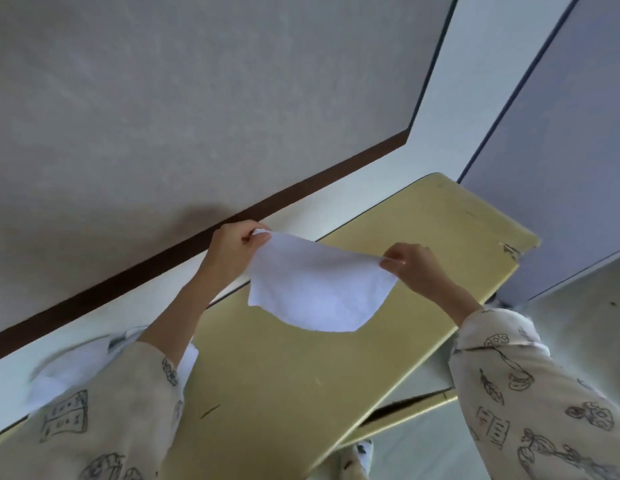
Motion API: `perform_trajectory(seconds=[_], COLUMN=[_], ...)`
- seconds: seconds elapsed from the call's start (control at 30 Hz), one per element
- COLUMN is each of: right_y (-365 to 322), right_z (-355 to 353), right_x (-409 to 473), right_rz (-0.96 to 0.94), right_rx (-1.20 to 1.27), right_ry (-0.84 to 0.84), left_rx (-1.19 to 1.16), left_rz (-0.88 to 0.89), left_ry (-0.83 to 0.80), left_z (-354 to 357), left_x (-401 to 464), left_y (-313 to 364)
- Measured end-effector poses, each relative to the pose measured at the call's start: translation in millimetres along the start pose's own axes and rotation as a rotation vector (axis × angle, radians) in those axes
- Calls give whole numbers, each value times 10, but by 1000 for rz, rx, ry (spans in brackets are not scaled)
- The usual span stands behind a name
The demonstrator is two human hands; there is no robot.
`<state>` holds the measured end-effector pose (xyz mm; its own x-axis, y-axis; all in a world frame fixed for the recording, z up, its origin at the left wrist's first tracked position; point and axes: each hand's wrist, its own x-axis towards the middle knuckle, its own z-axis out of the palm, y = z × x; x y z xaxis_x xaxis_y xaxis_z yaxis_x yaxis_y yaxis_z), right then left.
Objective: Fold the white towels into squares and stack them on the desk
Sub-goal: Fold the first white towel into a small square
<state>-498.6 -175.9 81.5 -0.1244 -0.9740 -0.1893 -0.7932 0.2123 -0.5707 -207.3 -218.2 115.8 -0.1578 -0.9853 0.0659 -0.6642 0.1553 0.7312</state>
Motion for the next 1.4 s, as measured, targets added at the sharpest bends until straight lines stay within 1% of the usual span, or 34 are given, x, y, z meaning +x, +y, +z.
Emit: perform_trajectory(seconds=[0.1, 0.17, 0.23, 0.3, 0.43, 0.53, 0.63, 0.77, 0.83, 0.9, 0.97, 1.03, 1.13, 1.3, 1.4], right_y=[287, 428, 560, 709, 1070, 1359, 1625, 1895, 1994, 2059, 2075, 2057, 2047, 2106, 2158], right_z=[-341, -542, -694, -749, -571, -274, 82, 476, 611, 693, 721, 729, 764, 878, 993], right_x=[255, 400, 459, 438, 268, 92, -96, -347, -410, -382, -266, -94, 193, 554, 657], right_rz=[10, -5, -18, -25, -29, 34, 104, 235, 282, 321, 355, 408, 437, 515, 574], right_rx=[106, 159, 181, 165, 106, 97, 111, 135, 148, 197, 261, 352, 479, 603, 609], right_ry=[122, 199, 264, 284, 230, 136, 21, -68, -105, -88, -26, 24, 44, 88, 103], left_rx=[-50, -90, -89, -87, -27, 47, 138, 145, 109, 45, -18, -124, -309, -420, -462], left_rz=[-27, -15, 13, 22, 15, -86, -163, -260, -323, -396, -447, -495, -565, -632, -689], left_ry=[15, 39, 50, 44, -29, -141, -300, -469, -497, -477, -425, -337, -225, -94, -52], left_z=[367, 540, 677, 786, 1048, 1334, 1664, 1923, 1976, 2031, 2099, 2177, 2302, 2500, 2574], left_x=[337, 516, 641, 674, 498, 271, 23, -292, -350, -343, -288, -220, -103, 159, 231], left_y=[225, 379, 502, 554, 436, 197, -176, -515, -626, -752, -845, -891, -919, -1028, -1065])
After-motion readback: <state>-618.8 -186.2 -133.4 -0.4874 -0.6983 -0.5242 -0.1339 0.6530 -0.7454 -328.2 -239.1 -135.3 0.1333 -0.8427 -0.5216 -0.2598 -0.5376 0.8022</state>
